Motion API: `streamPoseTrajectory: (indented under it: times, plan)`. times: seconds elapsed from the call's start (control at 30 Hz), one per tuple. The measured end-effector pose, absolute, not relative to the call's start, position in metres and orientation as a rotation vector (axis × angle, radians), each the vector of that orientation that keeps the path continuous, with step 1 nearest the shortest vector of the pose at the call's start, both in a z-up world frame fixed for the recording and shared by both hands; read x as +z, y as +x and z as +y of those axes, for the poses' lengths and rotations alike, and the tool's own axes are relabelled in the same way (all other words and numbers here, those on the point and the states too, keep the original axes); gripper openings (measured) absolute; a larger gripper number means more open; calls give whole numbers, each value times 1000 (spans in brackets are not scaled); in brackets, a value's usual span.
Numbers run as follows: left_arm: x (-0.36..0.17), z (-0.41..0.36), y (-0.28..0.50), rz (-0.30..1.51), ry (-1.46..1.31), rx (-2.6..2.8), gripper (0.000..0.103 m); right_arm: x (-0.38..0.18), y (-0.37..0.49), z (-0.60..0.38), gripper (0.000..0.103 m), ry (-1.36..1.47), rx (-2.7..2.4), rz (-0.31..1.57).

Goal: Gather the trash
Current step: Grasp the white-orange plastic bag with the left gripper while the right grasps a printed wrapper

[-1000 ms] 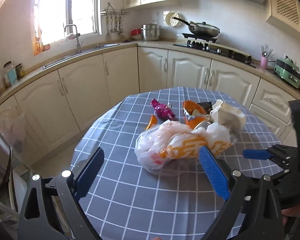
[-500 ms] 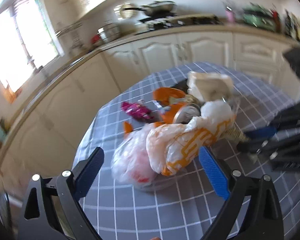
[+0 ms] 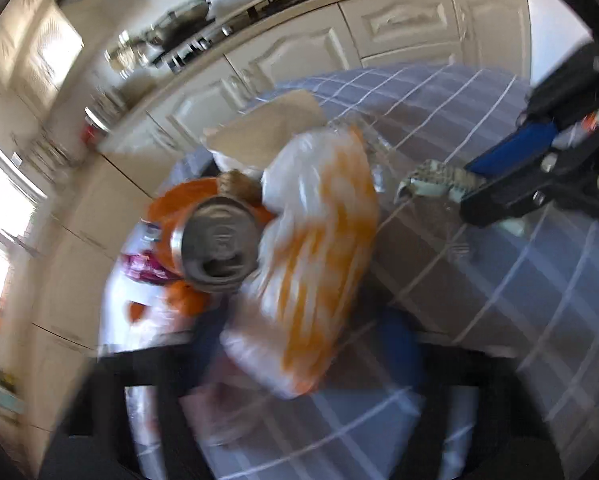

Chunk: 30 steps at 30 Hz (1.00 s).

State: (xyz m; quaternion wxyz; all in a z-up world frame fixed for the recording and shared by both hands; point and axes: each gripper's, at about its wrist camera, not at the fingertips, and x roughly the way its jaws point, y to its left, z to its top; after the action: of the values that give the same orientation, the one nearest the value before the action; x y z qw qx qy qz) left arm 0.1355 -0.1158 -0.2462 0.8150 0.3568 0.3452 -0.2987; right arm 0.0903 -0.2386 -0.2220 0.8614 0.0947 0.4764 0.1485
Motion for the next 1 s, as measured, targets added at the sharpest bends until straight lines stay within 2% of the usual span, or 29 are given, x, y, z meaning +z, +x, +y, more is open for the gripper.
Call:
streamPoseTrajectory:
  times: [0.03, 0.07, 0.17, 0.27, 0.33, 0.37, 0.43, 0.5, 0.57, 0.6, 0.63, 1.0]
  plan:
    - [-246, -116, 138, 753, 737, -627, 37, -221, 89, -241, 22, 205, 312, 996]
    - [-247, -115, 140, 763, 720, -625, 35, -220, 88, -243, 22, 209, 313, 992]
    - [-243, -114, 137, 776, 670, -640, 32, -220, 85, -248, 22, 210, 308, 991]
    - [-241, -113, 129, 778, 633, -667, 33, -223, 83, -252, 22, 217, 304, 994]
    - [-243, -116, 126, 765, 640, -660, 43, -225, 82, -254, 22, 221, 300, 998]
    - [-244, -117, 125, 761, 640, -652, 61, -225, 81, -254, 22, 223, 300, 999]
    - [-244, -122, 125, 727, 648, -626, 84, -224, 79, -255, 22, 226, 299, 996]
    - [-241, -126, 125, 726, 633, -648, 84, -222, 75, -258, 22, 232, 294, 990]
    - [-240, -132, 130, 742, 595, -677, 81, -220, 73, -261, 22, 238, 285, 983]
    - [-241, -134, 131, 751, 587, -686, 71, -219, 71, -264, 22, 243, 278, 978]
    - [-245, -137, 134, 784, 572, -702, 42, -218, 69, -267, 22, 249, 274, 975]
    - [-221, -116, 120, 797, 348, -662, 39, -207, 54, -291, 22, 305, 273, 935]
